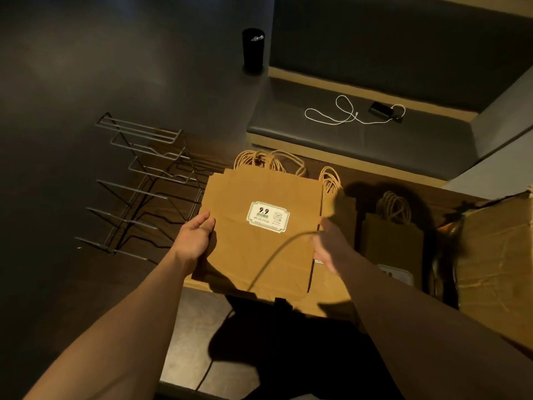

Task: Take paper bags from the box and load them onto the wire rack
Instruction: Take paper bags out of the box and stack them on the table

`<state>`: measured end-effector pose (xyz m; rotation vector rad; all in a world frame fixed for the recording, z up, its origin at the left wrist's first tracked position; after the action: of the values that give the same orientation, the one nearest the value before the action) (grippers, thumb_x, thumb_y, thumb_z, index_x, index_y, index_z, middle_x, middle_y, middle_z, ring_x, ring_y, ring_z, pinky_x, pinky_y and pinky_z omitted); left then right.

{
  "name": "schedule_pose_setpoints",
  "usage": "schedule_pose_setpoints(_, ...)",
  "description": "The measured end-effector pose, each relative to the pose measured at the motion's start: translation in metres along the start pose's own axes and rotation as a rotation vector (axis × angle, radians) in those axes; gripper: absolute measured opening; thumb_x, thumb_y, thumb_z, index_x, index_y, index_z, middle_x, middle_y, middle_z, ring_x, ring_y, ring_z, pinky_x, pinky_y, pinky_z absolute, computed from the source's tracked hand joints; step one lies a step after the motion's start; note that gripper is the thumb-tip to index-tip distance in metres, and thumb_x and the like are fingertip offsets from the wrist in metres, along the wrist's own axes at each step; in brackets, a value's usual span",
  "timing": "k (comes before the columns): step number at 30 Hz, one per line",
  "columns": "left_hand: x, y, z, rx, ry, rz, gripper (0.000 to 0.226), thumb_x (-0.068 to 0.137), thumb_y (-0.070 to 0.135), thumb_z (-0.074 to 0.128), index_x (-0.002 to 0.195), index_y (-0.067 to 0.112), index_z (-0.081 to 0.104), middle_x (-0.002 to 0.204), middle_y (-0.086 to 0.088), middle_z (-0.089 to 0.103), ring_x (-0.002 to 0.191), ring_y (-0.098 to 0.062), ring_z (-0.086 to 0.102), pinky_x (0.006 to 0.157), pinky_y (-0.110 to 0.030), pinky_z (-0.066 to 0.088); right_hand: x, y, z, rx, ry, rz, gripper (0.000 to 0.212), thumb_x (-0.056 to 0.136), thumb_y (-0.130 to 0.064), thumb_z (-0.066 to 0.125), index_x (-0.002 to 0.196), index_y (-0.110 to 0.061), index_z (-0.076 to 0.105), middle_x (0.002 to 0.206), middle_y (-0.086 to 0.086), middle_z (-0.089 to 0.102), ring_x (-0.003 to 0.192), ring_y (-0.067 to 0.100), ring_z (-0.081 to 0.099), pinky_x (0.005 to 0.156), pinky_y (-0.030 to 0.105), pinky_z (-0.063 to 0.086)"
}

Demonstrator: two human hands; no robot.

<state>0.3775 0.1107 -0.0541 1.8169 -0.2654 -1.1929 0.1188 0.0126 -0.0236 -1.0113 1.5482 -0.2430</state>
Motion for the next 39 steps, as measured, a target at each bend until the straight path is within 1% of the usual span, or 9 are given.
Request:
schedule_pose_setpoints(4, -0.006, -0.005, -0.004, 0.126, 0.032, 0.054, 0.034, 0.102, 0.032, 0.053, 0.126, 0.011, 0.065, 0.11, -0.005, 0.07, 0.115, -0.025, 0.062, 0.1, -0.036, 0.048, -0.004, 0.0, 0.023, -0.052, 0.031, 0.036, 0.059, 0.096, 0.007, 0.04, 0.15, -0.013, 0.03, 0.143, 0.008, 0.044, 0.129, 0.027, 0.045, 0.1, 0.033, 0.041)
schedule_pose_setpoints(7, -0.007, -0.004, -0.003, 0.351, 0.049, 0.106, 0.054, 0.098, 0.039, 0.056, 0.145, 0.014, 0.048, 0.131, -0.005, 0.062, 0.125, -0.026, 0.055, 0.11, -0.042, 0.041, -0.007, 0.0, 0.043, 0.015, 0.103, 0.073, 0.059, 0.094, 0.006, 0.041, 0.15, -0.011, 0.032, 0.14, 0.013, 0.05, 0.118, 0.025, 0.053, 0.084, 0.024, 0.04)
schedule_pose_setpoints(10, -0.007, -0.001, -0.003, 0.528, 0.079, 0.147, 0.061, 0.099, 0.038, 0.053, 0.153, 0.016, 0.034, 0.144, -0.006, 0.054, 0.135, -0.029, 0.046, 0.115, -0.039, 0.035, -0.014, -0.004, 0.06, 0.058, 0.108, 0.103, 0.065, 0.097, -0.001, 0.044, 0.155, -0.015, 0.018, 0.153, 0.01, 0.035, 0.12, 0.021, 0.05, 0.085, 0.019, 0.037)
schedule_pose_setpoints(14, -0.008, -0.001, -0.005, 0.626, 0.079, 0.107, 0.053, 0.101, 0.034, 0.05, 0.148, 0.013, 0.039, 0.142, -0.009, 0.053, 0.131, -0.034, 0.047, 0.109, -0.04, 0.037, -0.012, -0.001, 0.07, 0.013, 0.139, 0.103, 0.062, 0.098, -0.01, 0.046, 0.154, -0.013, 0.02, 0.156, 0.009, 0.03, 0.14, 0.03, 0.034, 0.112, 0.033, 0.031)
schedule_pose_setpoints(27, 0.006, -0.014, -0.01, 0.652, 0.063, -0.117, 0.046, 0.094, 0.04, 0.057, 0.128, 0.01, 0.052, 0.129, -0.015, 0.06, 0.12, -0.036, 0.055, 0.104, -0.043, 0.044, -0.017, 0.005, 0.083, -0.039, -0.01, 0.167, 0.061, 0.09, -0.017, 0.045, 0.15, -0.02, 0.032, 0.154, 0.002, 0.035, 0.138, 0.028, 0.035, 0.114, 0.046, 0.032)
schedule_pose_setpoints(29, 0.002, -0.008, -0.005, 0.717, 0.137, -0.046, 0.049, 0.094, 0.035, 0.057, 0.133, 0.007, 0.048, 0.131, -0.017, 0.058, 0.122, -0.038, 0.053, 0.102, -0.042, 0.043, -0.02, 0.002, 0.077, -0.04, -0.003, 0.135, 0.059, 0.092, -0.015, 0.044, 0.15, -0.018, 0.033, 0.155, 0.001, 0.034, 0.14, 0.026, 0.033, 0.116, 0.042, 0.029)
schedule_pose_setpoints(32, -0.013, 0.014, 0.02, 0.801, 0.246, 0.337, 0.045, 0.095, 0.024, 0.056, 0.136, 0.006, 0.048, 0.131, -0.018, 0.057, 0.122, -0.035, 0.053, 0.104, -0.042, 0.043, -0.022, -0.005, 0.05, -0.024, 0.116, 0.082, 0.049, 0.098, -0.013, 0.045, 0.146, -0.016, 0.039, 0.147, 0.005, 0.043, 0.134, 0.025, 0.041, 0.107, 0.033, 0.035)
schedule_pose_setpoints(36, -0.041, 0.03, 0.095, 0.7, -0.124, 0.438, 0.03, 0.101, 0.018, 0.05, 0.13, 0.016, 0.057, 0.118, -0.001, 0.065, 0.105, -0.019, 0.062, 0.095, -0.035, 0.052, -0.021, 0.002, -0.004, -0.003, 0.313, -0.006, 0.033, 0.101, -0.014, 0.045, 0.132, -0.011, 0.054, 0.128, 0.011, 0.058, 0.103, 0.02, 0.055, 0.078, 0.026, 0.039)
schedule_pose_setpoints(39, -0.058, 0.021, 0.149, 0.667, -0.281, 0.379, 0.024, 0.098, 0.019, 0.053, 0.12, 0.018, 0.062, 0.112, -0.003, 0.07, 0.099, -0.022, 0.065, 0.084, -0.025, 0.047, -0.022, 0.023, -0.041, 0.001, 0.371, 0.083, 0.035, 0.098, -0.012, 0.045, 0.131, -0.005, 0.055, 0.127, 0.016, 0.058, 0.102, 0.027, 0.057, 0.069, 0.025, 0.037)
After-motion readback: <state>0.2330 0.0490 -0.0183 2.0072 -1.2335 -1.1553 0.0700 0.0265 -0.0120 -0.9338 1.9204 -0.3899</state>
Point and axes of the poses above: each hand's wrist, its own x-axis towards the middle knuckle, its own z-axis out of the palm, y = z × x, the point moved 2 cm from there along x, towards the middle knuckle
